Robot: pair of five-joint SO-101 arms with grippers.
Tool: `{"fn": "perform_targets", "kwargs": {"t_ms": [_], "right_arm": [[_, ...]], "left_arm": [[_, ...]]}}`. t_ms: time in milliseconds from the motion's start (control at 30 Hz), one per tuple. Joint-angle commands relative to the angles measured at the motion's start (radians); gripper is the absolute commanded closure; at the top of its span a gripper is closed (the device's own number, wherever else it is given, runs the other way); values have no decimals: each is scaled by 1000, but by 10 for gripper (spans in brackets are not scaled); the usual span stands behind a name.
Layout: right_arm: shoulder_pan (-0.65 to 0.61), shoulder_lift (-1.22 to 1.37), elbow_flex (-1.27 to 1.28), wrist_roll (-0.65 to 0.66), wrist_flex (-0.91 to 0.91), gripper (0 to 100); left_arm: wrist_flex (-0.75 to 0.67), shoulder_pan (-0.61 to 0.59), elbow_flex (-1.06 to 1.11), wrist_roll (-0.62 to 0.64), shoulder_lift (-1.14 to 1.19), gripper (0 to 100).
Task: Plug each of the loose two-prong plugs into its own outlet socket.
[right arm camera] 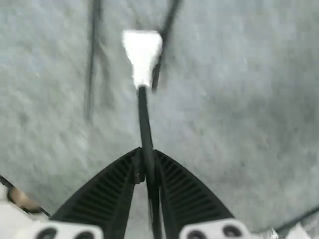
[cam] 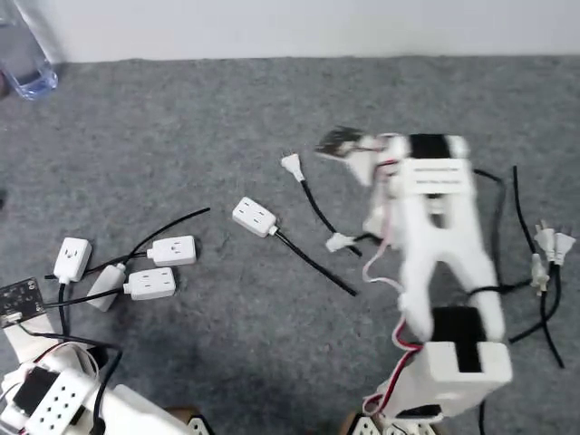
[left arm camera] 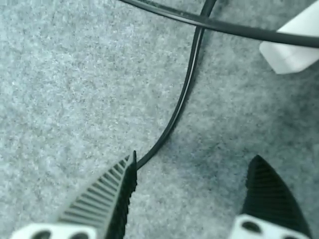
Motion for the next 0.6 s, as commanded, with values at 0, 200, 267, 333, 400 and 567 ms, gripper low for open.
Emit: {"fn": "perform_targets", "kwargs": {"t_ms": [0, 200, 267, 333, 400, 567], "right_arm": [[168, -42, -23, 126, 8, 988], [395, -38, -20, 288, -53, 988], [470, -39, -23, 328, -108, 988], [530, -30, -41, 359, -136, 988], [585, -28, -54, 385, -157, 988], [725, -30, -89, 430, -269, 988]], "left_arm": [[-21, -2, -4, -3, -12, 665], [-21, -2, -4, -3, -12, 665], [-21, -2, -4, -3, -12, 665], [-21, -2, -4, -3, -12, 665], [-21, -2, -4, -3, -12, 665], [-21, -2, -4, -3, -12, 665]]}}
